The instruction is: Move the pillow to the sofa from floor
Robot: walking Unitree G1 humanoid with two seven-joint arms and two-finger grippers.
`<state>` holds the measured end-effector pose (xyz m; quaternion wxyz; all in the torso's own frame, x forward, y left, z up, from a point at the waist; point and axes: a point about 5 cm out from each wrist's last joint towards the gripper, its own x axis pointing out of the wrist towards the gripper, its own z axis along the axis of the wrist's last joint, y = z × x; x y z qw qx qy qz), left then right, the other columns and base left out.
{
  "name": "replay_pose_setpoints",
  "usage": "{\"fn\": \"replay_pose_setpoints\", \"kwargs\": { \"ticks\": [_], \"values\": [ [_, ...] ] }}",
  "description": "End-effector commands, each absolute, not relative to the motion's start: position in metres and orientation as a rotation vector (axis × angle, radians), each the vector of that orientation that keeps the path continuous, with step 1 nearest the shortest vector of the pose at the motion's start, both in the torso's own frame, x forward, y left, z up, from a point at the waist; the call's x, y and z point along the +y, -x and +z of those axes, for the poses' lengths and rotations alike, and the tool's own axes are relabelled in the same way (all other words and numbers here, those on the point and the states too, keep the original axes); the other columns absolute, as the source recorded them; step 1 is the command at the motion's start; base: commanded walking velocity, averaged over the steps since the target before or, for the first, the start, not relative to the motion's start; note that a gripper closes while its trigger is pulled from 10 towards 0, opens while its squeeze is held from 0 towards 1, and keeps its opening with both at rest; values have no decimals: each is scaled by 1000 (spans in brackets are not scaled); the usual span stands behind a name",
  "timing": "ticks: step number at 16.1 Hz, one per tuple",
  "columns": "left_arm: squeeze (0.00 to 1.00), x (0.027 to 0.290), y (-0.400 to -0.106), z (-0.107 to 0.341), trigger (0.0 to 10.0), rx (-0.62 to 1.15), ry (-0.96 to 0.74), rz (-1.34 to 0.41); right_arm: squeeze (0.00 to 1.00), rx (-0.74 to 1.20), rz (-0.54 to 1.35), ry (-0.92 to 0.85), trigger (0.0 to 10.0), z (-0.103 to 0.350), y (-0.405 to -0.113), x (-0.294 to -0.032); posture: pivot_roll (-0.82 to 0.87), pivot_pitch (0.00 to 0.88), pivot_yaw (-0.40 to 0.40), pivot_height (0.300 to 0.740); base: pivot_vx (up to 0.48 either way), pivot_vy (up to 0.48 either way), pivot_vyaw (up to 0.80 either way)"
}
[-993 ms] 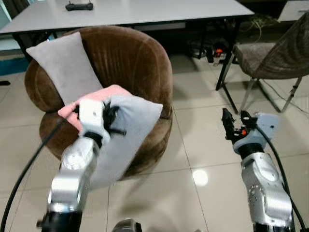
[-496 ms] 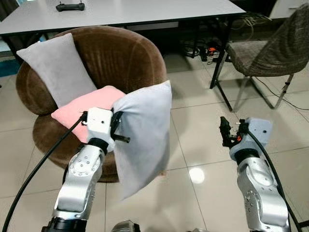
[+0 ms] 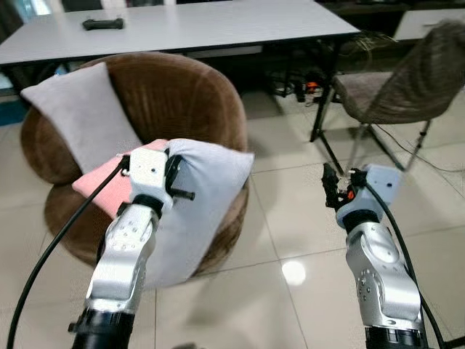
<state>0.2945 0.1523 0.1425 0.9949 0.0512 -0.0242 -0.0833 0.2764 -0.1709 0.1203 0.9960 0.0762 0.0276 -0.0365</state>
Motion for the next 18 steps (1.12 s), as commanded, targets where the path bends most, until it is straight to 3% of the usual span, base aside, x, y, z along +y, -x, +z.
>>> {"fn": "replay_pose_setpoints", "kwargs": {
  "ticks": [1,6,18],
  "values": [
    [0,149,-300,155,10000,-116,-94,-182,0,60,-99,-149,10000,118,-274,-173,-30,0,86,740,382,0,0],
    [0,141,-312,162,10000,-148,-91,-199,0,54,-97,-131,10000,118,-279,-173,-23,0,75,740,391,0,0],
    [0,146,-308,160,10000,-164,-116,-153,0,34,-21,-75,10000,122,-288,-165,11,0,18,740,392,0,0]
  ]
}}
